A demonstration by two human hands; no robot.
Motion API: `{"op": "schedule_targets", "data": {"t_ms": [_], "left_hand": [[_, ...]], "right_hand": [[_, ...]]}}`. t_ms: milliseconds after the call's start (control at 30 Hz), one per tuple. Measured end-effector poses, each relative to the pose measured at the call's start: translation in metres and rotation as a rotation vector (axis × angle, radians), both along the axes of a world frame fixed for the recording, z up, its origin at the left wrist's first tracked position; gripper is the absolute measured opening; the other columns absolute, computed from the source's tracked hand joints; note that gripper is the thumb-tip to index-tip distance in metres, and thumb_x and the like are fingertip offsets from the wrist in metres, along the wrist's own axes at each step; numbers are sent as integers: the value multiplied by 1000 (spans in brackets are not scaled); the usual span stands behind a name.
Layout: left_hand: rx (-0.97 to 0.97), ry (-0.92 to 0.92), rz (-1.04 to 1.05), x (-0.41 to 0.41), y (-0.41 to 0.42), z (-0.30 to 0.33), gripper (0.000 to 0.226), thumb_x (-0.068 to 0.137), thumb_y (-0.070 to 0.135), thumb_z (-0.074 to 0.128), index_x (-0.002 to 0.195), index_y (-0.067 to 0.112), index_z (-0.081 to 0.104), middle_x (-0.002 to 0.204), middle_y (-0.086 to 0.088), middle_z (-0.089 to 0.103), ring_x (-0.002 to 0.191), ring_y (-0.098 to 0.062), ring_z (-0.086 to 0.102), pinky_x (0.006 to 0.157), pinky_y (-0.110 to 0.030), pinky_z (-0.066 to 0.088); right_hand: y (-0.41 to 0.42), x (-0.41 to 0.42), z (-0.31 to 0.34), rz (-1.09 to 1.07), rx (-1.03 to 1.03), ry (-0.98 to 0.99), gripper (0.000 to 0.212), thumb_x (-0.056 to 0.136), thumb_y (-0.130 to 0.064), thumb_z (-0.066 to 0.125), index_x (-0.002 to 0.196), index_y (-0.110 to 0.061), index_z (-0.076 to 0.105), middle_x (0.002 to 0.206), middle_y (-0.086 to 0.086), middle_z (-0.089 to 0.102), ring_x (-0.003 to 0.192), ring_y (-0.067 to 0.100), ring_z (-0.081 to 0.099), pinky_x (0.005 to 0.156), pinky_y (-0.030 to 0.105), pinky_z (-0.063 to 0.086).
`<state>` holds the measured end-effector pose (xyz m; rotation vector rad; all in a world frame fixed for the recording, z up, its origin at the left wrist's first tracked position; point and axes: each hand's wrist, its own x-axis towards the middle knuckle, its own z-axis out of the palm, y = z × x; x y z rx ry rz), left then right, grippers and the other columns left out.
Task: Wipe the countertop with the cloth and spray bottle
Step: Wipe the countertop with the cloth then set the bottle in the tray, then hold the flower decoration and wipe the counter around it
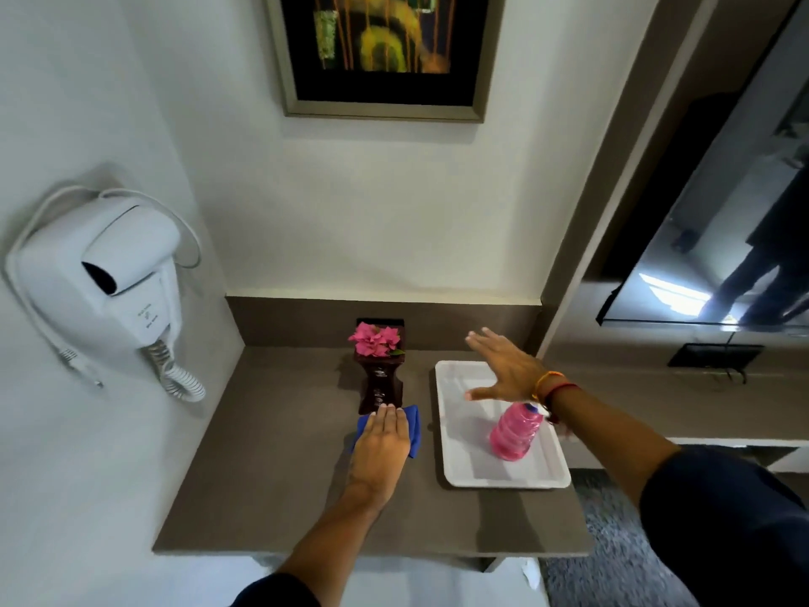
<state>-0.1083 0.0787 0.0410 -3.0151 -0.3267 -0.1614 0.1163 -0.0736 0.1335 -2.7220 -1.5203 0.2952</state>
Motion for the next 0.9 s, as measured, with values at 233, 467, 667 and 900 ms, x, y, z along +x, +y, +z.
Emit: {"op": "schedule_targets", "data": {"t_ms": [233, 467, 667, 900], "left_hand": [[-82, -53, 87, -21, 30, -19, 60, 94, -1, 53, 144, -7, 21, 150, -28, 31, 140, -38, 28, 117, -44, 23], [-179, -26, 161, -48, 59, -43, 64, 91, 5, 62, 143, -4, 26, 148, -26, 36, 138, -37, 33, 115, -43, 25], [-165, 25, 158, -50, 72, -53, 72, 89, 10, 67, 144, -2, 23, 150, -24, 33, 139, -37, 31, 116, -44, 19], [-207, -23, 104, -28, 72, -49, 62, 95, 7, 55, 145, -4, 21, 150, -26, 33, 139, -36, 31, 116, -43, 23]], "right_hand": [[121, -20, 1, -3, -173, 33, 99, 88, -63, 49, 156, -8, 3, 165, 10, 0, 153, 27, -1, 123, 49, 10], [166, -14, -1, -22, -278, 38, 89, 93, -56, 46, 156, -10, 4, 165, 8, 2, 153, 30, 0, 122, 53, 11], [177, -6, -1, -22, -317, 89, 93, 91, -50, 55, 156, -8, 4, 165, 9, 8, 152, 33, 1, 122, 56, 11], [178, -8, -11, -163, -216, 156, 87, 79, -51, 71, 145, -6, 36, 152, 21, 36, 145, 39, 27, 116, 52, 32]]}}
